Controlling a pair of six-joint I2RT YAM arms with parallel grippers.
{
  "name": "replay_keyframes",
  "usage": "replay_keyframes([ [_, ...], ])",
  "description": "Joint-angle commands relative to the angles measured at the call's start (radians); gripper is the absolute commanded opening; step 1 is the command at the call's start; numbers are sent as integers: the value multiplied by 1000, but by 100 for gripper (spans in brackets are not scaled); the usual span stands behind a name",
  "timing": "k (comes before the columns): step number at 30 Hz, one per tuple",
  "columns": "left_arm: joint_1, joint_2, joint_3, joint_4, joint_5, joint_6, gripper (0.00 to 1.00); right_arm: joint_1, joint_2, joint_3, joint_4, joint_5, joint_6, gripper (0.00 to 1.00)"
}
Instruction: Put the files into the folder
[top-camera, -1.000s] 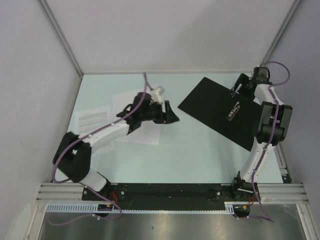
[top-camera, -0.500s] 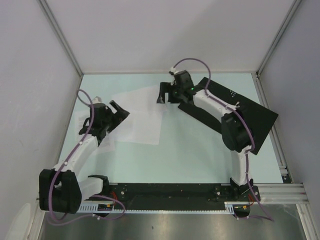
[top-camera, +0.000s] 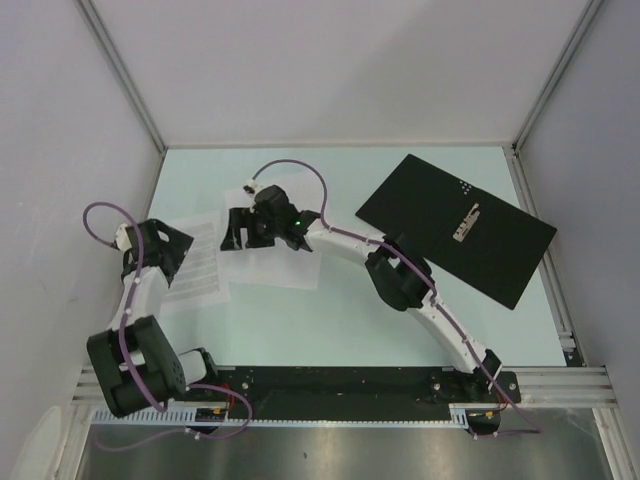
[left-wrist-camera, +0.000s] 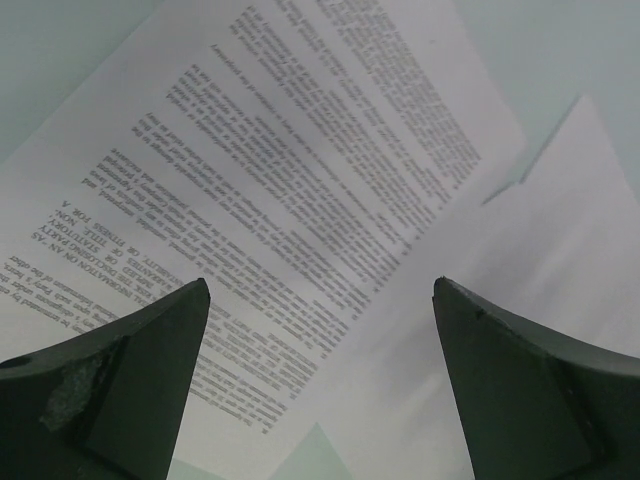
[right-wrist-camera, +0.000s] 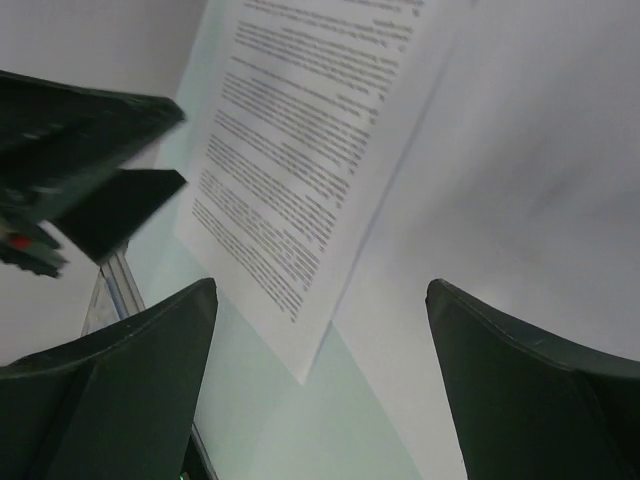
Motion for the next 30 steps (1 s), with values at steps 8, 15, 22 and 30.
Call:
replay_keyframes([
  [8,54,183,40,59,-5,77,100,40,195,336,-83,181,-2,89],
  [15,71,199,22,53,20,63,100,46,280,414,-74,117,43,88],
  [22,73,208,0,39,54,37,100,51,318,411,-19,51,127,85],
  [30,80,228,-47,36,103,36,100,60,392,440,24,-23,254,81],
])
